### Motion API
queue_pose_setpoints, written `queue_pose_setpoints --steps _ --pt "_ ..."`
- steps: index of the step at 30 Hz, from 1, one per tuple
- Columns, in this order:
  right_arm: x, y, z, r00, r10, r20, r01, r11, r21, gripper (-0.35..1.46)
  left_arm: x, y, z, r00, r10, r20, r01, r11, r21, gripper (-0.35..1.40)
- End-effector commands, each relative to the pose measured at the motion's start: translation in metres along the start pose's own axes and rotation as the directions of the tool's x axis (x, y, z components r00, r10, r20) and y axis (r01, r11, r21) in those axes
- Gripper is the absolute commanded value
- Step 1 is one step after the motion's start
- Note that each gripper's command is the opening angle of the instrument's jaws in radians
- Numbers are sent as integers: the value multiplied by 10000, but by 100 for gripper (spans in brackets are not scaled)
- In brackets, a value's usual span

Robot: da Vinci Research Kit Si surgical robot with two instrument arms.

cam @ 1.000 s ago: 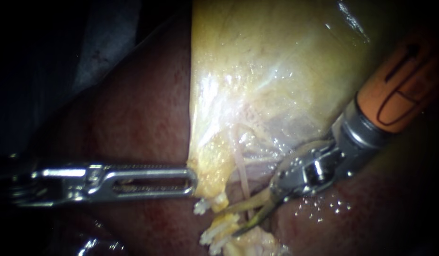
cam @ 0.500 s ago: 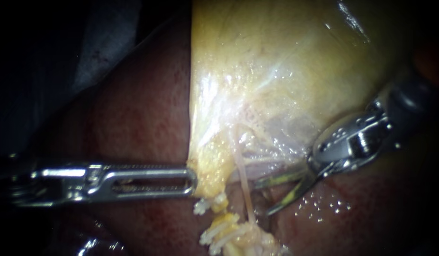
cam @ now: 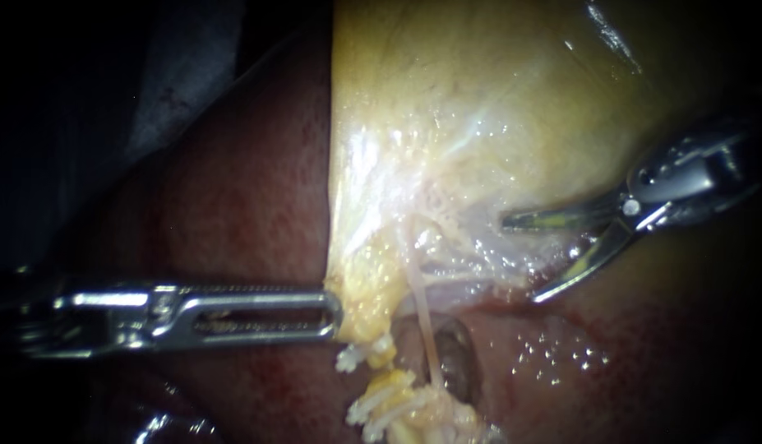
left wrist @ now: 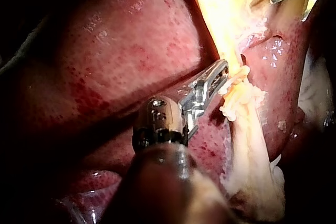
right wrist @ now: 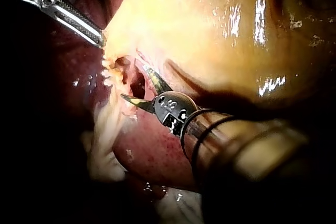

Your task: Go back from the cut left tube

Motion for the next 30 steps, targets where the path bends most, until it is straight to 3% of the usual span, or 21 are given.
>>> queue_pose_setpoints --steps 1,10,17,24,30 --pt "0 1 -2 10000 -27 9 27 10000 -63 89 0 0 0 10000 0 3 0 10000 -6 -35" --pt "-1 2 -7 10000 12 15 -12 10000 -88 86 -6 2 1 10000 -20 -6 20 10000 7 -35" --pt "-3 2 -8 10000 4 17 -4 10000 -48 86 -16 13 10 9999 -90 105 91 9999 -100 -35" --pt "-3 1 -9 10000 0 17 0 10000 -47 86 -33 28 28 9991 212 368 -209 9997 -91 -35" --pt "-4 1 -8 10000 -4 20 5 10000 -20 84 -39 25 40 9971 377 663 -380 9993 37 -35"
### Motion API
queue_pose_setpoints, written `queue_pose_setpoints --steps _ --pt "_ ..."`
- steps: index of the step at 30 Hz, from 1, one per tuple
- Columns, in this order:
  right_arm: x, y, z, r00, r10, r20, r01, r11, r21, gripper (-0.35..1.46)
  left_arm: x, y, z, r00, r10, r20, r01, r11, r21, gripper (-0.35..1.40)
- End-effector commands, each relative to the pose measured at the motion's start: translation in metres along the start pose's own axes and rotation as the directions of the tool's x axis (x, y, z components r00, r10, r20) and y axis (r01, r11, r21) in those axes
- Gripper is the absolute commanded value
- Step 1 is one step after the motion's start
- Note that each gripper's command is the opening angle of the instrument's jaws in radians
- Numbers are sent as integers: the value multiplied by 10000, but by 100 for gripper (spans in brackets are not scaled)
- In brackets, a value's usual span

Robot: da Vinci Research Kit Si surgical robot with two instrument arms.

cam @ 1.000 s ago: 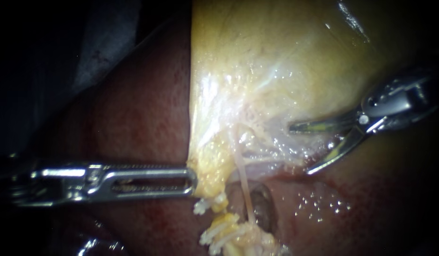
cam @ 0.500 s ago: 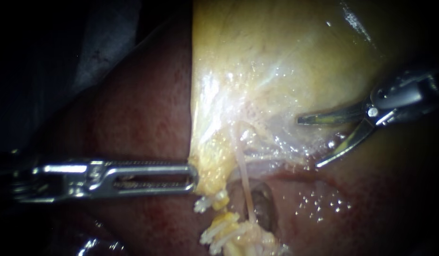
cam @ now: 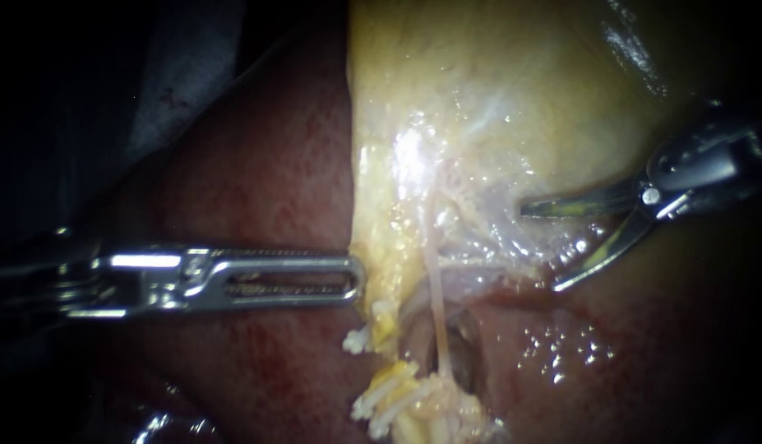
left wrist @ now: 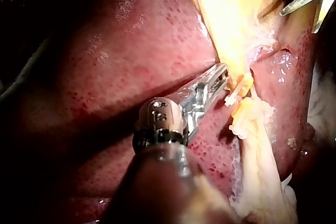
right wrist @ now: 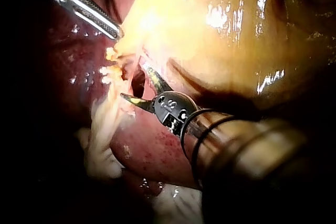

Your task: Go back from the cut left tube

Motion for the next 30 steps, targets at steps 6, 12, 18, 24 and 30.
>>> queue_pose_setpoints --steps 6,12,18,24,30 --pt "0 0 1 10000 -1 4 1 10000 -5 84 -4 -9 8 9997 101 212 -103 9999 104 -35" --pt "-1 0 1 10000 -3 4 3 10000 -5 84 -10 -14 7 9993 91 359 -100 9996 261 -35" --pt "-1 0 0 10000 -5 4 5 10000 -4 84 -14 -18 7 9989 233 415 -246 9992 306 -35" --pt "-1 0 0 10000 -4 4 4 10000 -5 84 -14 -18 8 9987 225 464 -241 9991 340 -35" --pt "-1 0 0 10000 -4 4 4 10000 -5 84 -14 -19 8 9987 224 467 -239 9991 336 -35"
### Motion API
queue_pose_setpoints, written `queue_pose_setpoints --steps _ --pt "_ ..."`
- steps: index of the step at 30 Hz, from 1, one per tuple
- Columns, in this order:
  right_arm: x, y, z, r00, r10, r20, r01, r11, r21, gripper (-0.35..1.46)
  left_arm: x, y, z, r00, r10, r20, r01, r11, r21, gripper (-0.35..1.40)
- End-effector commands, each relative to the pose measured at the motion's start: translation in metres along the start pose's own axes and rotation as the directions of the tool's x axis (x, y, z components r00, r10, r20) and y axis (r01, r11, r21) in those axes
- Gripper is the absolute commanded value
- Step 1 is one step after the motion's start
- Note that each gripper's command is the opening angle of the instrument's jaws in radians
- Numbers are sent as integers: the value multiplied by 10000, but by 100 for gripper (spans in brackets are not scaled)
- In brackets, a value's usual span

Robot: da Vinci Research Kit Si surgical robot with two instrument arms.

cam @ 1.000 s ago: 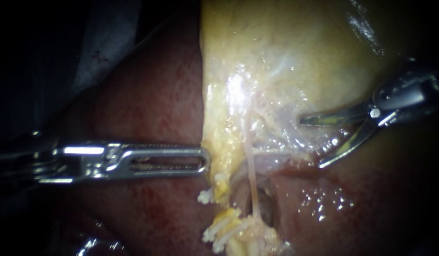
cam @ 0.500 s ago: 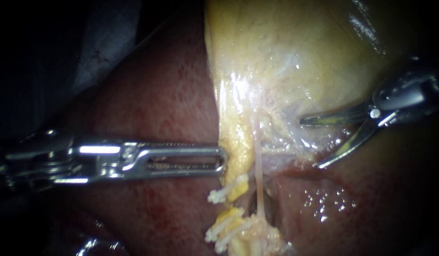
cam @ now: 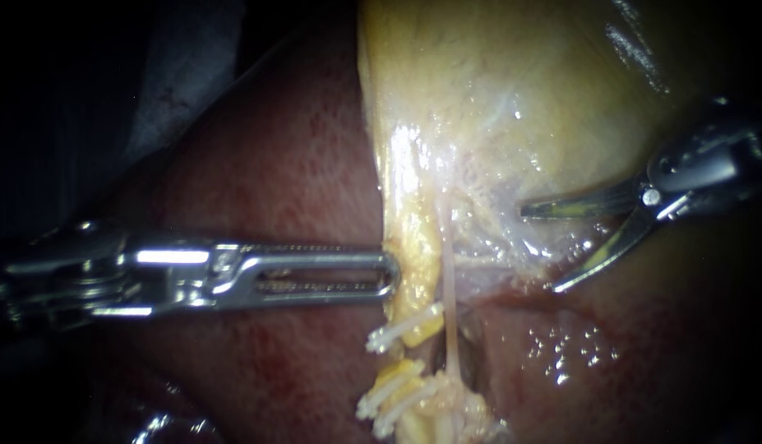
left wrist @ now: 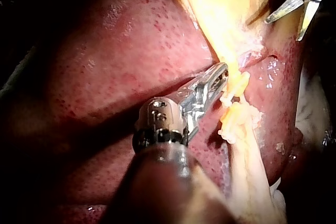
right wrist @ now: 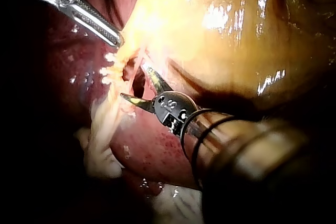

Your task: Go back from the cut left tube

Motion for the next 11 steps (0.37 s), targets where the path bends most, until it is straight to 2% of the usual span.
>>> queue_pose_setpoints --steps 1,11 --pt "0 0 0 10000 0 -1 0 10000 0 84 0 0 0 10000 -3 1 3 10000 -10 -35" --pt "0 0 0 10000 1 -1 -1 10000 0 84 0 -1 0 10000 -4 3 4 10000 -13 -35"
